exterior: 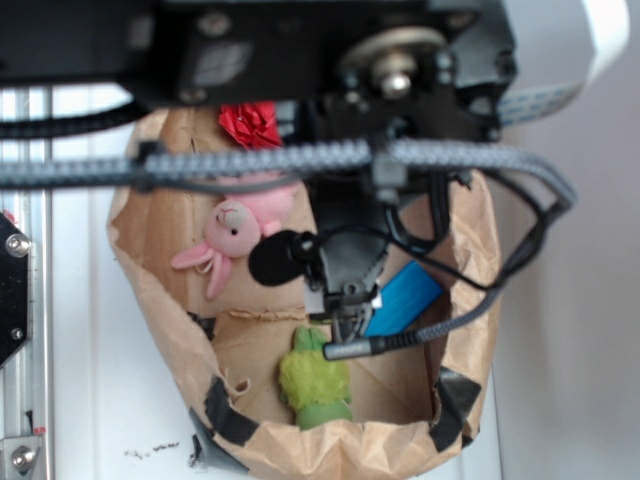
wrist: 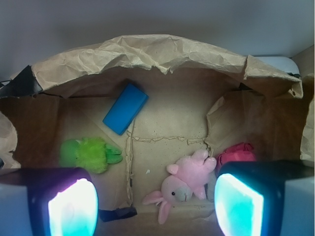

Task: Grab the pink bunny.

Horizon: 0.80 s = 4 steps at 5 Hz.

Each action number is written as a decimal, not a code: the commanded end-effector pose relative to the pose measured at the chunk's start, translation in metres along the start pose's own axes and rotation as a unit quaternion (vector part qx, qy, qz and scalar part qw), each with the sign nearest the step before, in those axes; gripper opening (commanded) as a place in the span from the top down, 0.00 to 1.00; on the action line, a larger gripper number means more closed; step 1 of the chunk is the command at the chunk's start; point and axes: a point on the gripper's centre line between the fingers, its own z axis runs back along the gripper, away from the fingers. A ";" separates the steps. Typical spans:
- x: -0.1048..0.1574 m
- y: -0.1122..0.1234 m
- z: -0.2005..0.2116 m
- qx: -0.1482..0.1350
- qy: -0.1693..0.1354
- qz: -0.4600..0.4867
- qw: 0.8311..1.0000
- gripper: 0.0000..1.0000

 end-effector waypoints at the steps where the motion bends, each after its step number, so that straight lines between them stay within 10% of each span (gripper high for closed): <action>1: 0.000 0.000 0.000 0.000 0.000 0.000 1.000 0.00; 3: 0.006 0.027 -0.044 0.007 -0.024 0.088 0.996 0.00; 4: 0.005 0.038 -0.066 0.068 0.013 0.140 0.988 0.00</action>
